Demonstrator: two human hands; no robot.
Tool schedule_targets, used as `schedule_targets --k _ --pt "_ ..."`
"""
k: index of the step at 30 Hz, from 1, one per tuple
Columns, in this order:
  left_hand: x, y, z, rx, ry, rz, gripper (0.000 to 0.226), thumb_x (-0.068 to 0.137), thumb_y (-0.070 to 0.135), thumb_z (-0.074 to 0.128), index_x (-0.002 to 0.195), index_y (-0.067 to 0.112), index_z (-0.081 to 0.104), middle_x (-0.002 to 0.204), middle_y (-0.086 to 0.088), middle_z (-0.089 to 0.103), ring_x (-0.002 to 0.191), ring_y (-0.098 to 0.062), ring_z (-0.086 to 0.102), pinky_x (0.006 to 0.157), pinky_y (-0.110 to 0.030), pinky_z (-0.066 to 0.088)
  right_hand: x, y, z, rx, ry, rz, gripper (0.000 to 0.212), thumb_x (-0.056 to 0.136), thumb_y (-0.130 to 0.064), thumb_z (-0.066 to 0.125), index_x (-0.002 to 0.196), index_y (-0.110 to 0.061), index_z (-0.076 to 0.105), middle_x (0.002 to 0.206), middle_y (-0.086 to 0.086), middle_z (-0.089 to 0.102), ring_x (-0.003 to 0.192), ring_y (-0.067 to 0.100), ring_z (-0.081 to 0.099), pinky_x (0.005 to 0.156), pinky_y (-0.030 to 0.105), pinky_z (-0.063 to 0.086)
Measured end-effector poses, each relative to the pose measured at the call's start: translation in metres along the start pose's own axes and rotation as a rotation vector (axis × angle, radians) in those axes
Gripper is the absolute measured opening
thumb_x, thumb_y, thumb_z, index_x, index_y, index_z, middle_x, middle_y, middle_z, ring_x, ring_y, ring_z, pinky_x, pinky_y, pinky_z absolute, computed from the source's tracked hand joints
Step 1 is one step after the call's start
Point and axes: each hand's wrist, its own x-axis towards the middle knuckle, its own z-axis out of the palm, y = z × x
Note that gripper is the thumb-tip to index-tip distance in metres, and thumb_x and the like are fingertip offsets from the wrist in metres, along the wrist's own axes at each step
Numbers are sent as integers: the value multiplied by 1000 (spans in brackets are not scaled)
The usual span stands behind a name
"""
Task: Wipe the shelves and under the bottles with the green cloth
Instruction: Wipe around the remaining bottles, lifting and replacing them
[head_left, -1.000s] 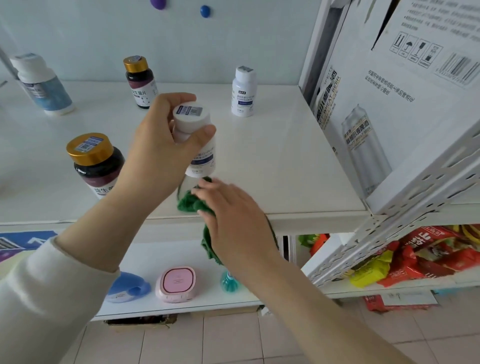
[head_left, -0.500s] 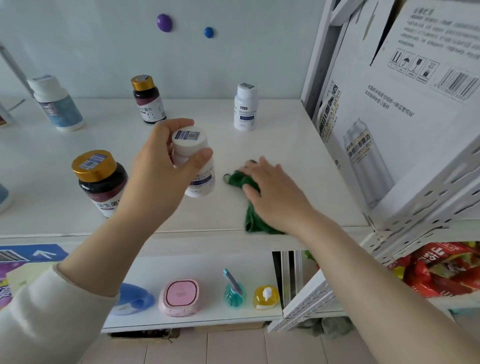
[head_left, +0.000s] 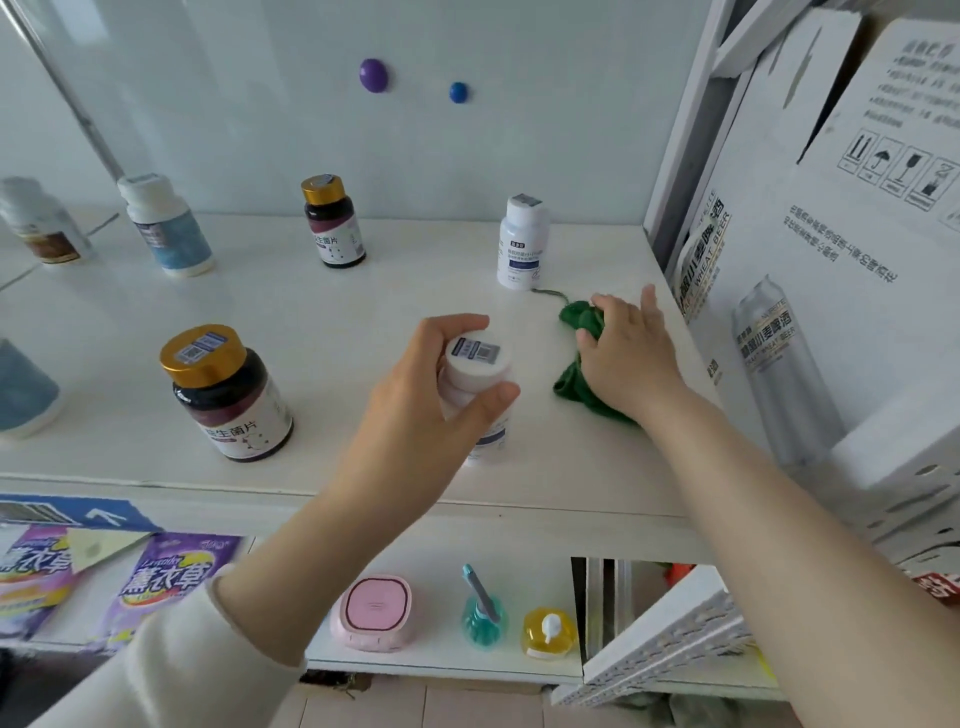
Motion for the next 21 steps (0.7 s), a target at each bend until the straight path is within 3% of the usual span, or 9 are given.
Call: schedule_targets --k 3,5,7,10,12,16,18,20,21 --pt "-3 0 -1 30 -27 -9 45 73 47 64 109 48 38 120 13 58 108 -3 57 95 -25 47 -18 -4 3 70 28 -150 39 94 -24 37 133 -18 34 146 7 30 139 23 15 111 33 14" --pt "-1 7 -8 82 -73 16 72 63 74 53 125 43 33 128 21 49 117 4 49 101 -20 41 -26 -3 4 54 26 -272 36 94 -25 39 130 -21 40 146 1 32 136 19 21 109 29 15" --pt "18 18 -22 124 -70 68 88 59 84 40 134 39 29 132 20 46 123 5 44 103 -18 36 -25 0 5 70 21 -320 36 94 -24 40 130 -22 42 146 -3 33 136 17 21 109 25 14" --pt "79 38 -37 238 -79 137 67 74 61 50 133 32 38 130 9 52 121 -6 49 105 -29 39 -4 7 5 84 68 -252 36 93 -18 44 129 -20 46 142 0 39 134 21 23 104 21 11" --pt "130 44 -32 395 -172 147 51 84 41 57 132 31 41 131 3 52 120 -11 49 103 -30 39 21 14 6 40 148 -160 35 92 -17 46 128 -18 49 138 4 44 131 27 26 100 22 11" --pt "204 24 1 644 -425 177 61 84 38 61 138 28 34 133 -7 45 120 -22 47 96 -30 36 74 21 6 -76 260 52 35 92 -23 47 127 -22 52 134 12 40 126 33 28 97 28 13" --pt "223 11 9 595 -487 141 50 84 35 62 130 24 45 117 -3 53 103 -19 53 79 -25 43 97 19 8 -76 280 106 35 93 -24 45 128 -22 51 129 15 40 121 34 29 101 34 18" --pt "238 6 6 535 -469 141 37 84 30 60 119 20 54 101 1 51 83 -15 50 59 -18 37 116 15 8 -55 273 102 37 94 -22 43 130 -19 49 128 16 42 121 34 32 102 36 23" --pt "245 6 1 540 -441 164 34 85 29 59 117 19 55 99 2 50 82 -15 48 56 -14 36 123 10 8 -38 259 93 38 94 -21 43 131 -17 47 130 16 43 122 34 32 102 36 24"
